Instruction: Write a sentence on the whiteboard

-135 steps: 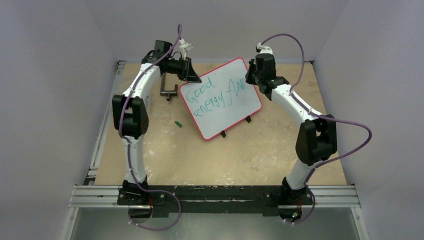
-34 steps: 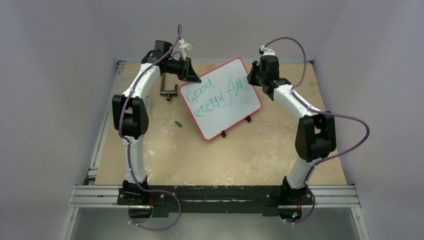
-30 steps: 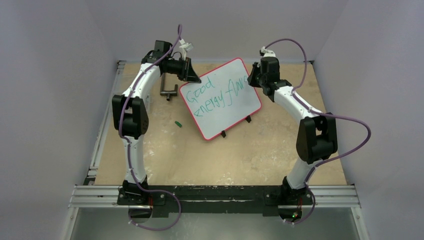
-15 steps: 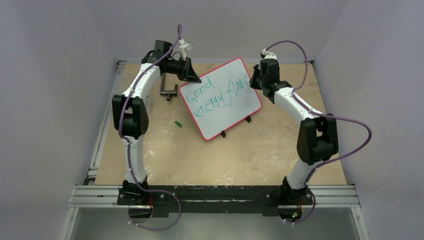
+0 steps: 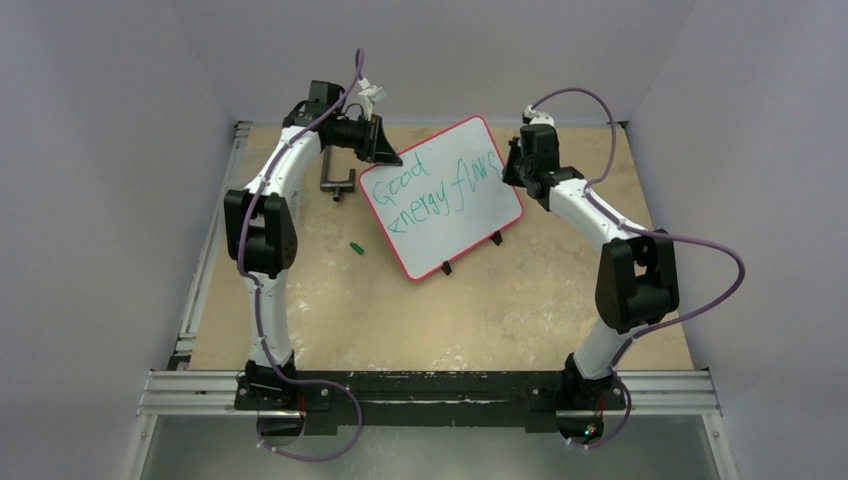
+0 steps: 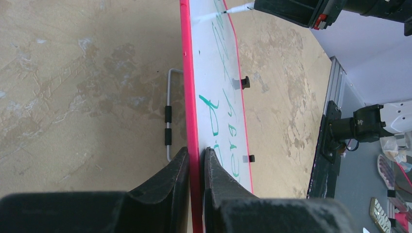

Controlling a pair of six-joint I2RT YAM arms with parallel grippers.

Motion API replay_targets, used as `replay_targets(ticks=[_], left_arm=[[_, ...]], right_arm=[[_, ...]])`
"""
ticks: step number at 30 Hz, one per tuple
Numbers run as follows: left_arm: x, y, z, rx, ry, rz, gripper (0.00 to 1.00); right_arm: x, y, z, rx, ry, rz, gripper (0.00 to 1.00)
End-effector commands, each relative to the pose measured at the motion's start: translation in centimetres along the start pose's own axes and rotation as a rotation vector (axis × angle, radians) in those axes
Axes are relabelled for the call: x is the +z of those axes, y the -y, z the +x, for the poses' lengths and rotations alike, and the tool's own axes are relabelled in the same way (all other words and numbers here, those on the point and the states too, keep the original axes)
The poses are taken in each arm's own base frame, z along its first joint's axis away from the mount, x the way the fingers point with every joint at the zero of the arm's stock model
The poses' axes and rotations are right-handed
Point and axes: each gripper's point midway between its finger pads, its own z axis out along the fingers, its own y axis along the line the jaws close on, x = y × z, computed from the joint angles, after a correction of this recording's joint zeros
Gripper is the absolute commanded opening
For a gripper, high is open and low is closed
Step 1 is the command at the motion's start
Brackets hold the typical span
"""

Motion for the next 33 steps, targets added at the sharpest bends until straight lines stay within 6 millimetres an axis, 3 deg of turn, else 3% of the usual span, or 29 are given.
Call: replay_targets(ticks=[1, 9, 17, 26, 33], left_arm=[[-1.1, 2.9, -2.7, 0.172, 0.058, 0.038, 0.00], [-1.1, 2.9, -2.7, 0.172, 0.057, 0.037, 0.00], [-1.1, 2.9, -2.7, 0.174, 0.058, 0.037, 0.00], [-1.1, 2.8, -2.3, 0.177, 0.047, 0.034, 0.00], [-1.4, 2.5, -1.9, 0.188, 0.032, 0.016, 0.01]], right_arm=[[-1.1, -0.2, 1.4, -0.001, -0.038, -0.021, 0.00], [-2.0, -2.6, 0.3, 0.013, -0.020, -0.142, 0.00], [-2.8, -3.4, -1.9, 0.021, 0.022, -0.168, 0.00], [-8.0, -4.9, -5.2, 0.053, 0.132, -0.269, 0.00], [-10.9, -5.1, -5.0, 0.081, 0.160, -0.318, 0.00]])
